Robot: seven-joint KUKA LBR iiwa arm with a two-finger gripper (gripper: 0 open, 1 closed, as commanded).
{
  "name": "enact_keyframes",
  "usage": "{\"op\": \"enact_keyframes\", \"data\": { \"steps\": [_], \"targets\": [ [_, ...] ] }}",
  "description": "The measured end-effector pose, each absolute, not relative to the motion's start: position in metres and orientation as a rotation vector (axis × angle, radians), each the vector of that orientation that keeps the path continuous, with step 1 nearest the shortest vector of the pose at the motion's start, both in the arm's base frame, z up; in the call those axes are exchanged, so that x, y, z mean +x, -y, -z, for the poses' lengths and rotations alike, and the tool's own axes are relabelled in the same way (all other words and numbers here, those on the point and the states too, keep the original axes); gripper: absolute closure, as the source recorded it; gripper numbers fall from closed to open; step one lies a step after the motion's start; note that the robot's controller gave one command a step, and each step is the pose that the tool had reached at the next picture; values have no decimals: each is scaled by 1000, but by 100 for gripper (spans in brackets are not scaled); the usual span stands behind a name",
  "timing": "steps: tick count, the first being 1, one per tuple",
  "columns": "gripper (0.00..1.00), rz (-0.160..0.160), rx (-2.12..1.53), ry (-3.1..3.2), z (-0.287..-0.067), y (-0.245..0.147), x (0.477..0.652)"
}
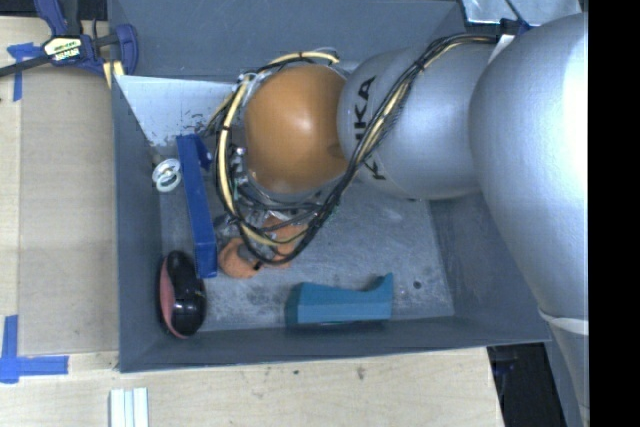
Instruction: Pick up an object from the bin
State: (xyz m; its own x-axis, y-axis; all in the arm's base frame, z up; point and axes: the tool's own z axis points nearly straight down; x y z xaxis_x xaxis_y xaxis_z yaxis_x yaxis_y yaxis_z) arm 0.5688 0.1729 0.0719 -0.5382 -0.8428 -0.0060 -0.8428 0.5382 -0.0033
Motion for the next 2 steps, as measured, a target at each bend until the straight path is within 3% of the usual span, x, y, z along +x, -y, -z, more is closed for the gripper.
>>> {"op": "enact_keyframes", "data": {
  "steps": [1, 2],
  "targets": [
    [100, -2, -1509, -2753, -76, -172, 567],
    [100, -4, -1511, -2760, -97, -172, 565]
  ]
}}
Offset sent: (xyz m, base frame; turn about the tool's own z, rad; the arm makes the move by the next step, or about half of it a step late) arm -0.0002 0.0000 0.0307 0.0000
